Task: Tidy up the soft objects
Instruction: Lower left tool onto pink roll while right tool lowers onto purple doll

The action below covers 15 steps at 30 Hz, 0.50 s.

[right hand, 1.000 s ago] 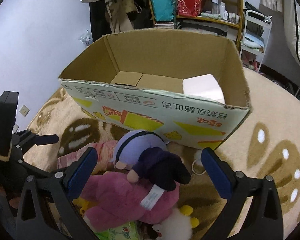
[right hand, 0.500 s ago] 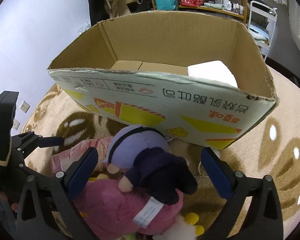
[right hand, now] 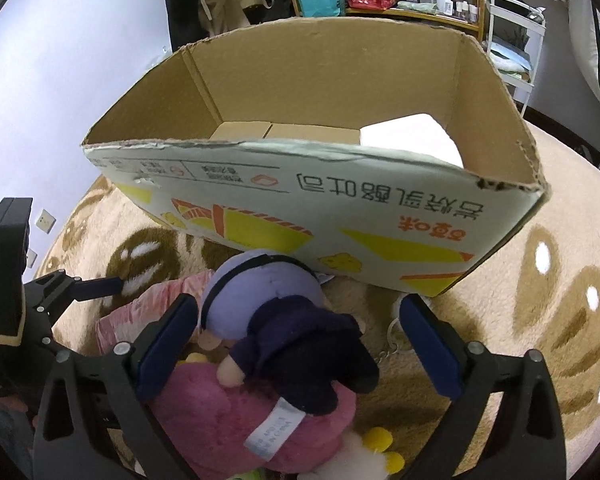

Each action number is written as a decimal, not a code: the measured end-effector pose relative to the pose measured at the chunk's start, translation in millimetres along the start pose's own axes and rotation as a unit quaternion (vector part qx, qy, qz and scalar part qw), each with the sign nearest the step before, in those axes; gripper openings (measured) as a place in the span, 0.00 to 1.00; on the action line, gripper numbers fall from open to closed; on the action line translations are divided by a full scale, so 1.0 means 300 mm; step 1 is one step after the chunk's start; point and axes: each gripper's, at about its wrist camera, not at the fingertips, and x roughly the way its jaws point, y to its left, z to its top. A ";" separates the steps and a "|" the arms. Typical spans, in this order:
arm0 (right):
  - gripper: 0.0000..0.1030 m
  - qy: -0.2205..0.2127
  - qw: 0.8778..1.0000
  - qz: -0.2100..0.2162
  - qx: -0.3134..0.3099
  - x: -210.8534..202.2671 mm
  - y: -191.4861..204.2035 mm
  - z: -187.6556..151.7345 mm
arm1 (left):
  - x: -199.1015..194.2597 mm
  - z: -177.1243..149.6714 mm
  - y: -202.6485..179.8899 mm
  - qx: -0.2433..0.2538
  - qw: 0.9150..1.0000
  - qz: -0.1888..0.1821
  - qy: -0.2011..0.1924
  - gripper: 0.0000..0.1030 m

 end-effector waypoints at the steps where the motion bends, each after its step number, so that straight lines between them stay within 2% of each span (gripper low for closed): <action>1: 0.99 0.000 1.000 0.001 0.001 -0.001 -0.002 0.001 | 0.000 -0.002 -0.002 0.002 1.000 0.003 -0.001 0.99; 9: 0.95 0.004 1.000 0.008 -0.005 0.002 0.001 0.000 | -0.003 -0.005 -0.064 0.015 0.999 0.043 -0.007 0.99; 13: 0.82 0.003 1.000 0.022 -0.011 0.004 0.015 -0.002 | -0.017 -0.004 -0.074 0.017 0.997 0.069 -0.022 0.97; 15: 0.81 0.004 1.000 0.021 -0.018 0.003 0.023 -0.001 | -0.028 -0.002 -0.075 0.019 0.997 0.071 -0.026 0.90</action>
